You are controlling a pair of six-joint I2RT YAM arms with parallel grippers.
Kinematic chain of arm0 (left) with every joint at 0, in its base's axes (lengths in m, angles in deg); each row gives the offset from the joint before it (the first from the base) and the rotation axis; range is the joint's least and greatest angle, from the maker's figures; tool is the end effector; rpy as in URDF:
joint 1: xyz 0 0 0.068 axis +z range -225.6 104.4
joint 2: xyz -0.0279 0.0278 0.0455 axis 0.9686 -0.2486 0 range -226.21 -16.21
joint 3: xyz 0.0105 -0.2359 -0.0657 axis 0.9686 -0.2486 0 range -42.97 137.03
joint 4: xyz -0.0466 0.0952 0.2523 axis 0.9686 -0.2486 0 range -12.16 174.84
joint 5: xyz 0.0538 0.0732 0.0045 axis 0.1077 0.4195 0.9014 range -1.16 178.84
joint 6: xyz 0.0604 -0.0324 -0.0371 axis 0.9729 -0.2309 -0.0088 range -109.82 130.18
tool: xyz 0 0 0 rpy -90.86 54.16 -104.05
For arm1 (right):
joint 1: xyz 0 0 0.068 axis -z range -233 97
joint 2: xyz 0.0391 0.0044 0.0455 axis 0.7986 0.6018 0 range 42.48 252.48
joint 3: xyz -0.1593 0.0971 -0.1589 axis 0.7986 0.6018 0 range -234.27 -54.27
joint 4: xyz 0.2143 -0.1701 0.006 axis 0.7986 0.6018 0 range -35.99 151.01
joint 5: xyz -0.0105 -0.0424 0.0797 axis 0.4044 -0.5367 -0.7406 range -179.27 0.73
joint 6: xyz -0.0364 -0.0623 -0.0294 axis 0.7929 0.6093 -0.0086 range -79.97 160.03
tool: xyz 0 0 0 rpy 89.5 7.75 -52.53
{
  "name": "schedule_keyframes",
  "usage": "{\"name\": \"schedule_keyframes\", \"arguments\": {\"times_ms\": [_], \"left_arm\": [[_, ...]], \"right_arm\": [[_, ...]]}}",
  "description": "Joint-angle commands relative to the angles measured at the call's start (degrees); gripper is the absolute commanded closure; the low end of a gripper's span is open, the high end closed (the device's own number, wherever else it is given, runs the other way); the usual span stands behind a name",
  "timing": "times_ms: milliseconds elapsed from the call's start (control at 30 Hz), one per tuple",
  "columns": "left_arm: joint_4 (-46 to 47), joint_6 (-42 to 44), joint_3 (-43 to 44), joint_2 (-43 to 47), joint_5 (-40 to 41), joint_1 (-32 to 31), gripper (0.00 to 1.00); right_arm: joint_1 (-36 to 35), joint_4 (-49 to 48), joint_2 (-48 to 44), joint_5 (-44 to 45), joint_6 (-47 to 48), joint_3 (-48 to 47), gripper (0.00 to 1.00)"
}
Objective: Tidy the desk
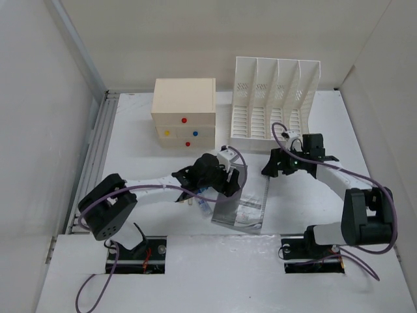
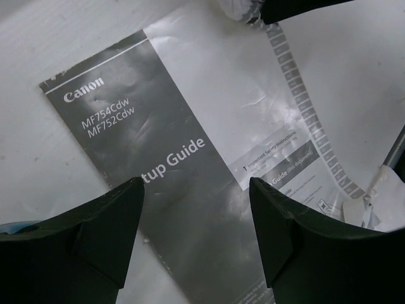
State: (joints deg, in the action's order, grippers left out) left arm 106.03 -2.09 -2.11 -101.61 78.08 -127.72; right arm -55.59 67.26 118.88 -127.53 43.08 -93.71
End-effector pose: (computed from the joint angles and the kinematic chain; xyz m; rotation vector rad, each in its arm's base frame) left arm 0.2082 -0.2879 0.1546 0.8316 1.9154 -0.8961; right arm 0.2855 0.0542 0.1379 -0.4071 2.3146 0.8055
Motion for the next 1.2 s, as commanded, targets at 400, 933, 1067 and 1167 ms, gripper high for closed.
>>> {"name": "schedule_keyframes", "arguments": {"times_ms": [400,933,1067,1167], "left_arm": [[-0.1,-3.1,3.7,-6.78,0.49,-0.26,0.44],[-2.65,-4.16,7.48,-14.17,-4.26,-0.26,0.81],[-4.49,-3.03,9.05,-11.19,-3.74,-0.26,0.62],[-5.28,-1.62,9.76,-5.23,-3.21,-0.26,0.47]], "right_arm": [[-4.97,-2.09,12.9,-3.48,-1.82,-1.34,0.19],[-5.5,1.94,8.43,-8.14,1.69,-4.75,1.0],[-5.5,6.24,2.81,-8.94,5.99,-8.63,1.0],[-5.5,9.5,-2.98,-6.48,8.37,-10.83,1.0]]}}
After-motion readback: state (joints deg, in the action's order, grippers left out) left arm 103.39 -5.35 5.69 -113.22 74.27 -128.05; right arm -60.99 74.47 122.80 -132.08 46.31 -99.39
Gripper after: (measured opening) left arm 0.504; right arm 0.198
